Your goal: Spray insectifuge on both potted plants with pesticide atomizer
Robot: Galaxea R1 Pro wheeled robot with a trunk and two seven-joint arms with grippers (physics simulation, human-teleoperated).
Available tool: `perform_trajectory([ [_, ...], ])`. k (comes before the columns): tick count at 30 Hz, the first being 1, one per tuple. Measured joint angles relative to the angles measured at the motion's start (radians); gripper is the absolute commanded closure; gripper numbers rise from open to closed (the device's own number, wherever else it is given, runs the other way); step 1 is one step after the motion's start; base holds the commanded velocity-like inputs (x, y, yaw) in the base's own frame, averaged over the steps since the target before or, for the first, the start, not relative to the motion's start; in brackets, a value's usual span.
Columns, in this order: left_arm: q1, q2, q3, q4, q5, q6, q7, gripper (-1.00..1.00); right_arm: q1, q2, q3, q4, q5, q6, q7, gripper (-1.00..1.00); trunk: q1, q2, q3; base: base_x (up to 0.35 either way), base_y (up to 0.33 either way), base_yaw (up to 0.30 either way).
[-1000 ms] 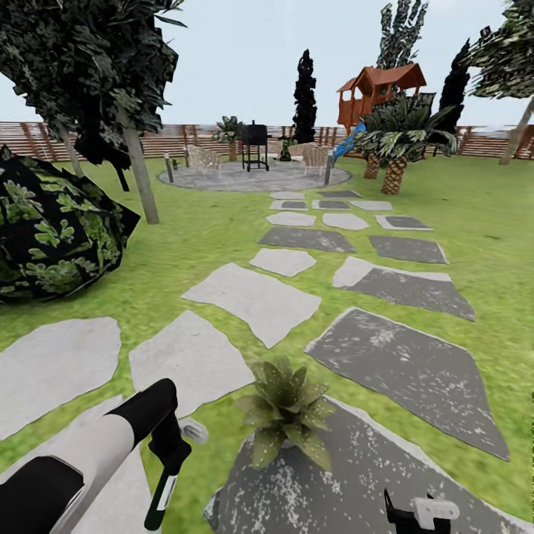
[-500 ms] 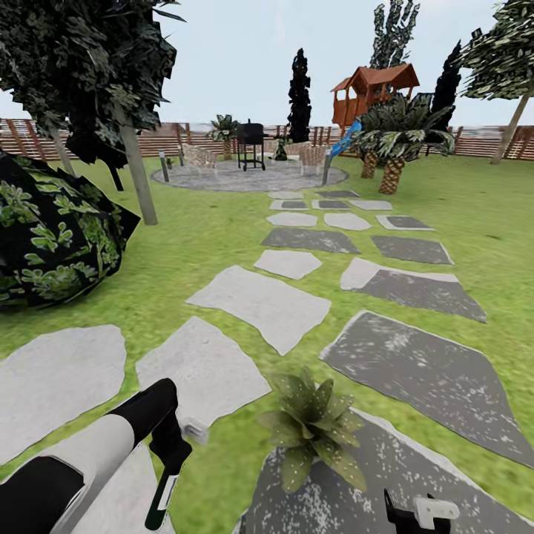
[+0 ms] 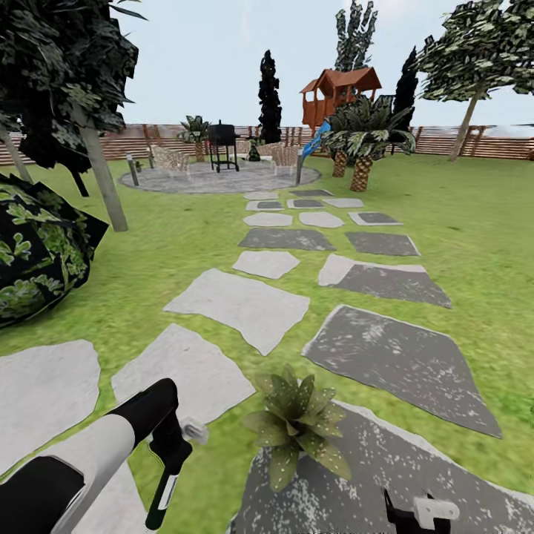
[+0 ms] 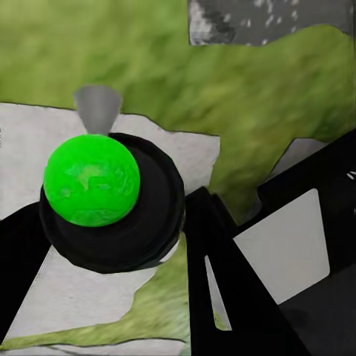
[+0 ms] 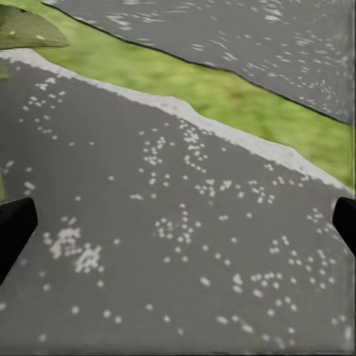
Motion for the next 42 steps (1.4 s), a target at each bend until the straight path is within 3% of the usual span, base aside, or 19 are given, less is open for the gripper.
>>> perform_trajectory([
  [9, -0.006, -0.006, -0.003, -0.097, 0.0, 0.009, -0.003, 1.0, 0.0, 0.0, 0.0, 0.0, 0.001, 0.0, 0.0, -1.0, 0.0, 0.0, 0.0, 0.0, 0.0, -0.264],
  [17, -0.007, -0.009, 0.0, -0.1, 0.001, 0.01, -0.007, 1.0, 0.0, 0.0, 0.0, 0.0, 0.001, 0.0, 0.0, -1.0, 0.0, 0.0, 0.0, 0.0, 0.0, -0.253],
  [26, -0.006, -0.009, 0.001, -0.099, 0.0, 0.012, -0.01, 1.0, 0.0, 0.0, 0.0, 0.0, 0.001, 0.0, 0.0, -1.0, 0.0, 0.0, 0.0, 0.0, 0.199, -0.052],
  [36, -0.006, -0.008, 0.0, -0.091, -0.001, 0.011, -0.01, 1.0, 0.0, 0.0, 0.0, 0.0, 0.0, 0.0, 0.0, -1.0, 0.0, 0.0, 0.0, 0.001, 0.011, -0.275],
  [42, -0.005, -0.006, -0.005, -0.085, 0.0, 0.012, -0.012, 1.0, 0.0, 0.0, 0.0, 0.0, 0.0, 0.0, 0.0, -1.0, 0.0, 0.0, 0.0, 0.157, 0.0, -0.031],
])
